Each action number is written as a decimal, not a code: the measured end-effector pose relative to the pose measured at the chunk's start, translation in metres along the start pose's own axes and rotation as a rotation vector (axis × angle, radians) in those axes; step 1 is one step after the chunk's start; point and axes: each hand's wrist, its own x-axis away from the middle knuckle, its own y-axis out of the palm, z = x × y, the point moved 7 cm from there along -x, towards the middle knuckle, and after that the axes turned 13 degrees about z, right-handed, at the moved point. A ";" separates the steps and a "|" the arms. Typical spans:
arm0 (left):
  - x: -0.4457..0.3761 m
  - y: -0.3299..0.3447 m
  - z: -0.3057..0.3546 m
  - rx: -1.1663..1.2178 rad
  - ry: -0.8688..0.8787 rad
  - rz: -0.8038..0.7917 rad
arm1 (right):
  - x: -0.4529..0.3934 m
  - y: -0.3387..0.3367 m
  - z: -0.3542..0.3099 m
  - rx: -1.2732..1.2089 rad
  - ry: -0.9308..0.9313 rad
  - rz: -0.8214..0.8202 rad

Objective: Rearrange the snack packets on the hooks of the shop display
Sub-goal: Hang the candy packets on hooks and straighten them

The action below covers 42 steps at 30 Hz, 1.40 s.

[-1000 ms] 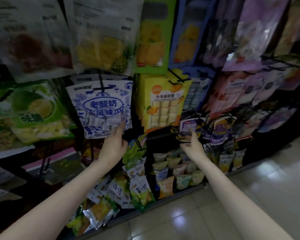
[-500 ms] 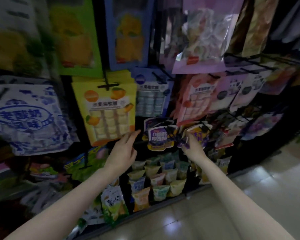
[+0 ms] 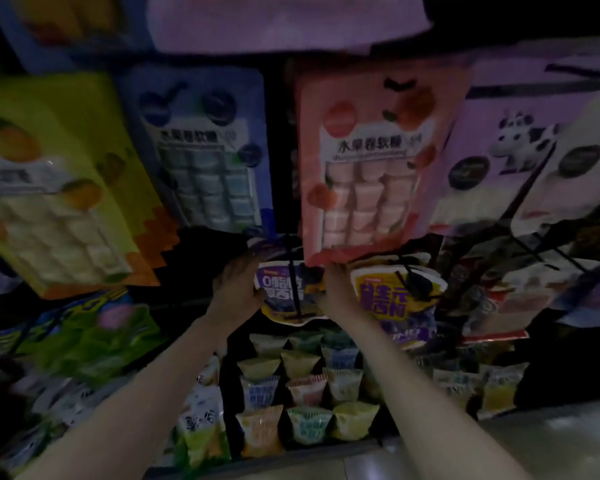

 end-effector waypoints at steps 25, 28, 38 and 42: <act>0.045 -0.013 0.061 0.533 -0.115 0.094 | 0.096 -0.084 0.018 0.002 0.029 0.228; 0.055 -0.029 0.076 0.466 -0.176 0.028 | 0.109 -0.127 0.012 -0.022 0.045 0.212; 0.034 -0.185 0.138 0.414 0.057 0.196 | 0.079 -0.294 -0.076 -0.167 -0.003 0.404; 0.028 -0.217 0.146 0.415 0.109 0.291 | 0.057 -0.305 -0.126 -0.190 -0.166 0.388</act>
